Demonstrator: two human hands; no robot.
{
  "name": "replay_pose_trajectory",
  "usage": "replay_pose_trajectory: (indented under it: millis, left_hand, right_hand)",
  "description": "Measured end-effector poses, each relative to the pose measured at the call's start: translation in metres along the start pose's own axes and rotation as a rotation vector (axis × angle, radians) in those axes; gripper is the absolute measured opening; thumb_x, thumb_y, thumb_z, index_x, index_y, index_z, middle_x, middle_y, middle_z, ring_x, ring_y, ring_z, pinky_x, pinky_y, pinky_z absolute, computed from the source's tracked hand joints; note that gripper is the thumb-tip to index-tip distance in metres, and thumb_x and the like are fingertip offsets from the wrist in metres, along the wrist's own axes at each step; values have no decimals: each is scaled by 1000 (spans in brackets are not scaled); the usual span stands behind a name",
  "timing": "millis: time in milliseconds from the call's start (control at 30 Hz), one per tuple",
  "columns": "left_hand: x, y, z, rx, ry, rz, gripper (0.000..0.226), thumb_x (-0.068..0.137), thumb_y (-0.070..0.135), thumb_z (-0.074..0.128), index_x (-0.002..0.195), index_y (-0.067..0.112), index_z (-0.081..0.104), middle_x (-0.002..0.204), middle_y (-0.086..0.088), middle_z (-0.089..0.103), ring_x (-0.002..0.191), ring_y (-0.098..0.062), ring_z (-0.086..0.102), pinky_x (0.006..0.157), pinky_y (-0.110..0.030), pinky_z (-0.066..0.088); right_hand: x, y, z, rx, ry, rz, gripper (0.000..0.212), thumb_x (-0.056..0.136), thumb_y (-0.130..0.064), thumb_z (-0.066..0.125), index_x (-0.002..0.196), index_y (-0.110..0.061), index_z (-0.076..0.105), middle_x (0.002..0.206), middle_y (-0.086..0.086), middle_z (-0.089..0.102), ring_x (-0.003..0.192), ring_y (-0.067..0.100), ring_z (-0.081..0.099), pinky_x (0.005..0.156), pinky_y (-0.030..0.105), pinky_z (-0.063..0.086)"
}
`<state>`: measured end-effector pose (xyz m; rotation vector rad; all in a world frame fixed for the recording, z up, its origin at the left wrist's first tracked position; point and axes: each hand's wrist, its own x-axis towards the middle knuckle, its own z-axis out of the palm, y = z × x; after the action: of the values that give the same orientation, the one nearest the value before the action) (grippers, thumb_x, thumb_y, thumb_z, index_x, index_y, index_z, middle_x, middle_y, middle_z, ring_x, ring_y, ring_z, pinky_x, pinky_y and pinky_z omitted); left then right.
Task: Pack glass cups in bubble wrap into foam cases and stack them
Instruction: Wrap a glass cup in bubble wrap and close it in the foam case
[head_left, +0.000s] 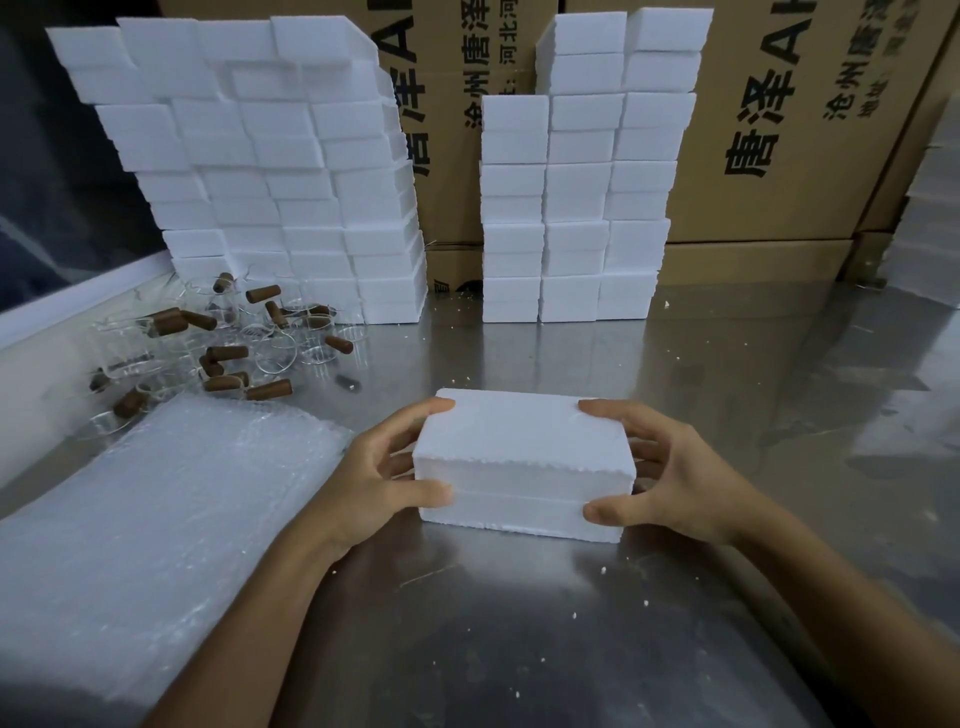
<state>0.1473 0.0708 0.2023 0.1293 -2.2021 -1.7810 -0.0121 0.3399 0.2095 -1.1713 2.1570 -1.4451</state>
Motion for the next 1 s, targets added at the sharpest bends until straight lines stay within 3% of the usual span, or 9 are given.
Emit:
replay_pose_trajectory:
  millis: [100,200,333,400,533,633,700,833,1000]
  left_hand:
    - [1,-3,6,-8,135,2,77,74,-2,82,126,48,56,121,8,67,104,-10,68,82,-26,57]
    - [7,-2,31,-64,436,-47,76,76,8,82,129,48,46,124,3,57,87,-2,71,67,-21,58]
    - [13,6,72,-634,505,-200,125,42,28,95,142,48,22,120,2,65,95,-15,72,71,-42,61]
    - [14,9,82,-711,560,-235,131,33,33,100,138,52,24,119,4,65,99,-21,71,75,-53,60]
    - [12,18,84,-617,595,-290,119,33,41,93,131,60,28,113,6,65,95,-23,70,64,-53,60]
    - [12,25,74,-522,575,-321,105,43,41,88,132,53,34,113,5,67,94,-24,71,62,-51,60]
    - [14,28,64,-490,521,-363,84,57,40,85,132,43,45,110,-1,70,93,-28,71,65,-49,60]
    - [15,31,55,-528,366,-410,58,63,51,80,114,29,66,100,-10,75,85,-30,72,64,-41,58]
    - [24,13,58,-267,596,-199,20,89,43,67,99,26,68,88,0,74,68,-19,71,60,-36,58]
  right_hand:
    - [0,1,6,17,94,-23,83,53,-22,97,122,-47,60,117,0,65,100,20,68,85,35,59]
    - [5,1,13,59,211,-18,84,51,-21,98,124,-40,61,112,5,68,95,25,69,85,43,59]
    - [5,-3,26,54,283,-23,86,42,-38,97,120,-45,61,105,-1,70,89,22,69,78,37,60]
    - [3,-9,39,-20,317,-27,87,41,-50,92,121,-51,58,104,-8,68,86,11,67,73,28,60]
    - [-1,-21,65,-289,386,-55,93,50,-74,76,134,-52,44,116,-16,62,92,2,62,79,25,57]
    - [-6,-26,67,-531,288,-145,104,55,-85,66,144,-46,28,143,-14,36,116,6,49,91,26,49]
    - [-6,-29,66,-722,253,-309,106,61,-75,71,148,-33,29,155,-4,24,133,15,38,101,32,42]
    - [3,-31,70,-874,416,-643,80,67,-33,77,138,-13,45,142,9,50,134,26,43,102,38,38]
    - [30,-29,50,-812,501,-623,87,56,-28,88,133,-4,54,134,14,57,123,31,53,100,45,46]
